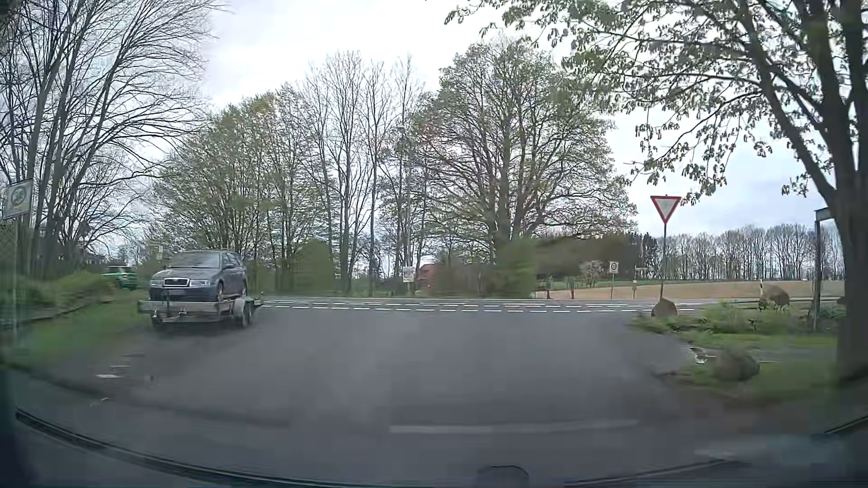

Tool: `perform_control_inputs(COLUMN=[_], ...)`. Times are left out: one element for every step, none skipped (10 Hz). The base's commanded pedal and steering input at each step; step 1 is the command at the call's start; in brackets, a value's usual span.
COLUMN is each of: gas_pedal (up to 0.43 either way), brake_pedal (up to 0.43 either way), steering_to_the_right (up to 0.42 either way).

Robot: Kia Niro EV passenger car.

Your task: Follow the waypoints while adhering to traffic rules and regulations

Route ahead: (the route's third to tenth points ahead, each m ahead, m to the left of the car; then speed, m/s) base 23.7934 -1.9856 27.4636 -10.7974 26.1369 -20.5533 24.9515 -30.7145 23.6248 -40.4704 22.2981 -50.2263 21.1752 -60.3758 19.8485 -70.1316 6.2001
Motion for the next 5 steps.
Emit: perform_control_inputs(gas_pedal=[0.000, 0.000, 0.000, 0.000, 0.000], brake_pedal=[0.061, 0.079, 0.079, 0.098, 0.116], steering_to_the_right=[0.021, 0.022, 0.024, 0.023, 0.019])
